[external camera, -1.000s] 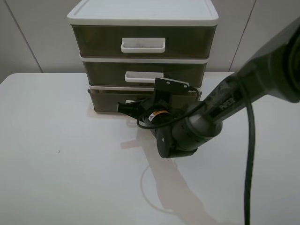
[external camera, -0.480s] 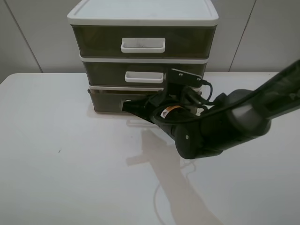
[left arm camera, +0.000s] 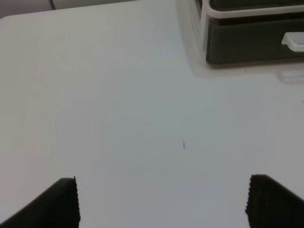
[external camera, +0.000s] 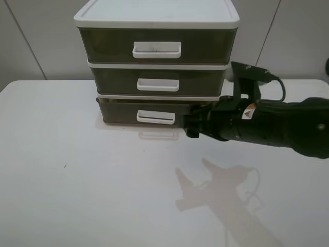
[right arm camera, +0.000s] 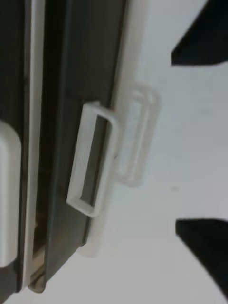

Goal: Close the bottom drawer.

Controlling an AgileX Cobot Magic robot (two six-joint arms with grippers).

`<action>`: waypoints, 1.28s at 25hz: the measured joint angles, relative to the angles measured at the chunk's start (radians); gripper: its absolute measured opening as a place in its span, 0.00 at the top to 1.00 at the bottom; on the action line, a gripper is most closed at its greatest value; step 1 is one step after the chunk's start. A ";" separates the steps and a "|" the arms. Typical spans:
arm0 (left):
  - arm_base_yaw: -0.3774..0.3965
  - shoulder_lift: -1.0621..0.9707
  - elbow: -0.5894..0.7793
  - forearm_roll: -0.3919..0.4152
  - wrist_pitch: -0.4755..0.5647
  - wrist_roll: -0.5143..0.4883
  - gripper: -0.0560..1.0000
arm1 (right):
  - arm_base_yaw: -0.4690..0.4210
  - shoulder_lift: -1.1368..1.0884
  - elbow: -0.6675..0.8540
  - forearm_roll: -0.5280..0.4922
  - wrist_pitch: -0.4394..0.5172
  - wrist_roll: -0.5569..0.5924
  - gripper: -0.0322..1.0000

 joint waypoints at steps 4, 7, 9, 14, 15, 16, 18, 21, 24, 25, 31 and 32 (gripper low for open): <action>0.000 0.000 0.000 0.000 0.000 0.000 0.27 | -0.141 -0.200 0.010 -0.054 0.242 -0.002 0.20; 0.000 0.000 0.000 0.000 0.000 0.000 0.27 | -0.285 -0.353 0.010 -0.116 0.431 -0.003 0.19; 0.000 0.000 0.000 0.000 0.000 0.000 0.27 | -0.380 -0.454 0.010 -0.165 0.533 -0.003 0.18; 0.000 0.000 0.000 0.000 0.000 0.000 0.27 | -0.560 -0.721 -0.039 -0.308 0.827 -0.001 0.18; 0.000 0.000 0.000 0.000 0.000 0.000 0.27 | -0.578 -0.777 -0.056 -0.335 0.884 -0.001 0.18; 0.000 0.000 0.000 0.000 0.000 0.000 0.27 | -0.588 -0.832 -0.065 -0.362 0.933 0.000 0.18; 0.000 0.000 0.000 0.000 0.000 0.000 0.27 | -0.595 -0.936 -0.076 -0.396 1.006 0.000 0.18; 0.000 0.000 0.000 0.000 0.000 0.000 0.27 | -0.595 -1.060 -0.078 -0.396 1.079 0.001 0.18; 0.000 0.000 0.000 0.000 0.000 0.000 0.27 | -0.595 -1.160 -0.078 -0.396 1.148 0.001 0.18; 0.000 0.000 0.000 0.000 0.000 0.000 0.27 | -0.595 -1.194 -0.078 -0.396 1.174 0.001 0.18; 0.000 0.000 0.000 0.000 0.000 0.000 0.27 | -0.595 -1.357 -0.079 -0.423 1.234 0.001 0.18; 0.000 0.000 0.000 0.000 0.000 0.000 0.27 | -0.595 -1.384 -0.079 -0.443 1.238 0.001 0.18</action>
